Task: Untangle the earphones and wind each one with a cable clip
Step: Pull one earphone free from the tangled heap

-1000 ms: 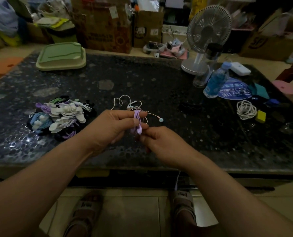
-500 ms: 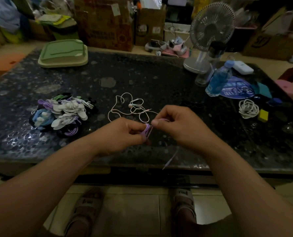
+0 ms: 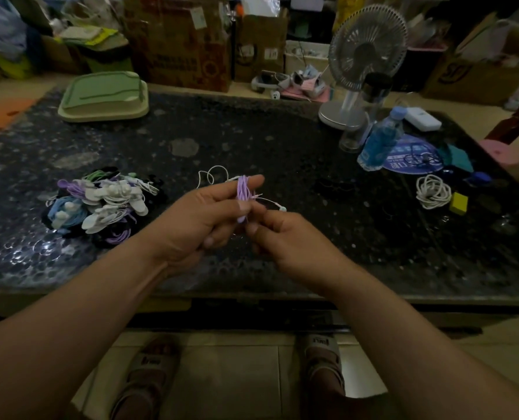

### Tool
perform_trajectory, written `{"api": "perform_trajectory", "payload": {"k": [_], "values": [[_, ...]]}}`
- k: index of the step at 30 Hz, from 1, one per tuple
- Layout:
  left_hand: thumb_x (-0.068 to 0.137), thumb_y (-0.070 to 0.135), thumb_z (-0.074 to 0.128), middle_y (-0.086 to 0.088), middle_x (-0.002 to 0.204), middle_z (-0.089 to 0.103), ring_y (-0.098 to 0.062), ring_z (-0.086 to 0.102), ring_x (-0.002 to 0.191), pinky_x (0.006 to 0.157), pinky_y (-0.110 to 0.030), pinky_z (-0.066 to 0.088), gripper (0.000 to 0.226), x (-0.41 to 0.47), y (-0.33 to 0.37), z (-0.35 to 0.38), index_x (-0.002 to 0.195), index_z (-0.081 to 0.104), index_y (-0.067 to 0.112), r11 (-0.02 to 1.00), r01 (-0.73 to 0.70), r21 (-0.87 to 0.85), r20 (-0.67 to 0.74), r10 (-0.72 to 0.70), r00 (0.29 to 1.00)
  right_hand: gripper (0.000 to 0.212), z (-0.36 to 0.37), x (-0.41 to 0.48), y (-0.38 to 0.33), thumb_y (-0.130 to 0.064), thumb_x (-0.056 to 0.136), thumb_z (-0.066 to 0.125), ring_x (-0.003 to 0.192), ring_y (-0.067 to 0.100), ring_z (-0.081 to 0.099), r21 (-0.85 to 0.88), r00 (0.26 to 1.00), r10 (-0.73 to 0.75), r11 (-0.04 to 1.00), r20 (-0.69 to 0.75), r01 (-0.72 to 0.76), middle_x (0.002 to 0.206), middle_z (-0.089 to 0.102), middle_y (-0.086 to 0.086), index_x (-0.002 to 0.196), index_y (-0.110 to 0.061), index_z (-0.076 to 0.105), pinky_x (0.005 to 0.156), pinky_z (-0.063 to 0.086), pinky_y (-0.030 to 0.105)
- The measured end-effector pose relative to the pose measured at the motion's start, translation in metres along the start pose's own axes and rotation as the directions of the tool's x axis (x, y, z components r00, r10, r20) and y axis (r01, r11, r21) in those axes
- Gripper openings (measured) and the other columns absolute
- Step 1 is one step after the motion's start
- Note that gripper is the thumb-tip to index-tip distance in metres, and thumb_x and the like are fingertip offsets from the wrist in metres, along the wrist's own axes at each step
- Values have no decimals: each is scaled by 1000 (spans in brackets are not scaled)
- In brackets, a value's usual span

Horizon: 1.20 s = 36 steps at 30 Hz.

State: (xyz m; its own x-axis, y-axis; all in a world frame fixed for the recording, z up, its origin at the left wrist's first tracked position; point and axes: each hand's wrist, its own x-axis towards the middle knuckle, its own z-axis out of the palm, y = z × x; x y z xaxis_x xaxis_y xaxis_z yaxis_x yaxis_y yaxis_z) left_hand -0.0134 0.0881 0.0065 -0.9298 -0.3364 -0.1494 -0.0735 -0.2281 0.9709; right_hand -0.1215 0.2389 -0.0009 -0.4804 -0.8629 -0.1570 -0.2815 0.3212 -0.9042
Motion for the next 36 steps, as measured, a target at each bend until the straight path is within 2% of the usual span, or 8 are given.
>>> {"api": "perform_trajectory", "payload": {"k": [4, 9, 16, 20, 23, 28, 31, 36], "values": [[100, 4, 62, -5, 110, 79, -2, 73, 79, 78, -14, 57, 39, 2, -3, -3, 135, 65, 21, 959, -56, 277, -116, 91, 989, 25, 1, -9, -8, -25, 108, 52, 62, 3, 55, -255, 999, -47, 966, 7, 47, 79, 67, 0, 106, -14, 75, 62, 43, 24], [99, 15, 69, 17, 124, 73, 6, 64, 118, 103, -20, 49, 34, 2, -16, -13, 131, 71, 29, 735, -139, 664, 25, 164, 986, 12, -12, -9, -5, -31, 98, 69, 66, 2, 60, -351, 983, -114, 935, -144, 57, 73, 67, -10, 92, -25, 75, 63, 48, 24], [103, 8, 60, -7, 125, 74, -18, 68, 120, 112, -39, 48, 35, -6, -11, -8, 138, 65, 14, 860, -67, 505, 269, -83, 960, 6, -41, -8, -9, -20, 97, 72, 82, 1, 68, -179, 965, -197, 970, -175, 166, 88, 75, -8, 99, -18, 77, 72, 51, 15], [101, 17, 65, -13, 104, 74, -10, 49, 51, 48, -19, 42, 33, -9, -8, 0, 133, 70, 20, 938, -18, 346, 365, -117, 924, 12, -44, -7, -7, -12, 99, 67, 80, 8, 70, 97, 985, -123, 986, -123, 136, 90, 75, -1, 106, -11, 76, 73, 58, 21], [98, 15, 63, -9, 95, 70, -5, 29, 41, 41, -14, 22, 35, -8, -5, 1, 132, 72, 23, 998, 50, 38, 334, -59, 941, 12, -42, -2, -2, -17, 100, 66, 73, 10, 64, 310, 988, -22, 948, -151, 68, 87, 73, 3, 104, -10, 75, 65, 53, 25], [92, 19, 62, -3, 87, 67, -7, 38, 44, 46, -19, 25, 38, -1, -8, 8, 126, 75, 26, 1000, -6, -31, 117, 10, 993, 22, -11, 4, 2, -12, 106, 54, 82, 23, 61, 455, 993, 69, 891, -94, -19, 98, 73, 14, 117, -6, 72, 73, 52, 30], [94, 19, 64, -3, 112, 76, -19, 70, 92, 87, -27, 54, 37, 0, -10, 7, 129, 73, 25, 997, -26, 71, 45, 23, 999, 20, 0, 6, 1, -7, 104, 56, 83, 20, 73, 519, 989, 89, 855, -115, -17, 93, 78, 12, 113, -5, 74, 74, 61, 28], [100, 9, 61, 12, 135, 69, -5, 61, 130, 115, -31, 40, 28, -1, -8, 2, 121, 75, 20, 971, -73, 228, 58, 61, 996, 17, -12, 7, 5, -17, 101, 64, 105, 16, 72, 313, 979, 153, 944, -138, -103, 105, 79, -3, 107, -19, 80, 96, 56, 33]]}}
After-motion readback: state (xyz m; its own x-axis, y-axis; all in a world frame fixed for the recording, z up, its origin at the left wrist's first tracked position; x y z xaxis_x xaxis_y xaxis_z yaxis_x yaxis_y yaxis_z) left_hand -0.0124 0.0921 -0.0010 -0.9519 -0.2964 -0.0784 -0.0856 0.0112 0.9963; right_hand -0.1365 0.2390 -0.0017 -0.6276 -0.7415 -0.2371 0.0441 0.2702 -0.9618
